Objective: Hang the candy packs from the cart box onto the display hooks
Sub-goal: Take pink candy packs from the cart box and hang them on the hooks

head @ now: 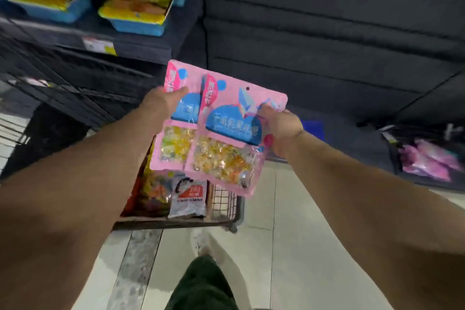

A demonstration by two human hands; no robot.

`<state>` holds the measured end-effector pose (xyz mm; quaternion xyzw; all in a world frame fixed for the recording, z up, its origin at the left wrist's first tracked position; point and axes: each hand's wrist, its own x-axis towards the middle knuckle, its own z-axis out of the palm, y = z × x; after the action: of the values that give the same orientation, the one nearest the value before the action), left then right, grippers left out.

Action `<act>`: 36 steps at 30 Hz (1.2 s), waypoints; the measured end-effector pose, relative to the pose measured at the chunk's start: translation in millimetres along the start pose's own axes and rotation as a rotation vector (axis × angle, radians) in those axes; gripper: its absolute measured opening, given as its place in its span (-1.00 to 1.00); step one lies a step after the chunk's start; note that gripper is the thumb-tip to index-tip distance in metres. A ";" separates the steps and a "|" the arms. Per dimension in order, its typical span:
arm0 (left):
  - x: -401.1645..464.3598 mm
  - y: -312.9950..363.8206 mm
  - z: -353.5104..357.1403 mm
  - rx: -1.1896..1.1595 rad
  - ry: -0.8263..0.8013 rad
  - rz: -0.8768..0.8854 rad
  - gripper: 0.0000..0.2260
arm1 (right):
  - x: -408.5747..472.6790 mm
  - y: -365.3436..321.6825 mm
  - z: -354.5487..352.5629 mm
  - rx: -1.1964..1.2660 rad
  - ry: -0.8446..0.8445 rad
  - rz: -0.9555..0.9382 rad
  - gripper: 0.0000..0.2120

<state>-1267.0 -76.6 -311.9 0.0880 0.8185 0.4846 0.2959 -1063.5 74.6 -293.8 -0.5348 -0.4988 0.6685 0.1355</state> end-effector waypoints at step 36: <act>-341.5 368.3 755.0 -0.117 -0.965 0.390 -0.59 | -82.0 -95.0 -787.7 0.394 1.182 -0.367 -0.73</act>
<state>-613.1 525.5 -132.5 0.4354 0.5289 0.4799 0.5480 -395.2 471.3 -114.3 -0.6837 -0.2915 0.3063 0.5948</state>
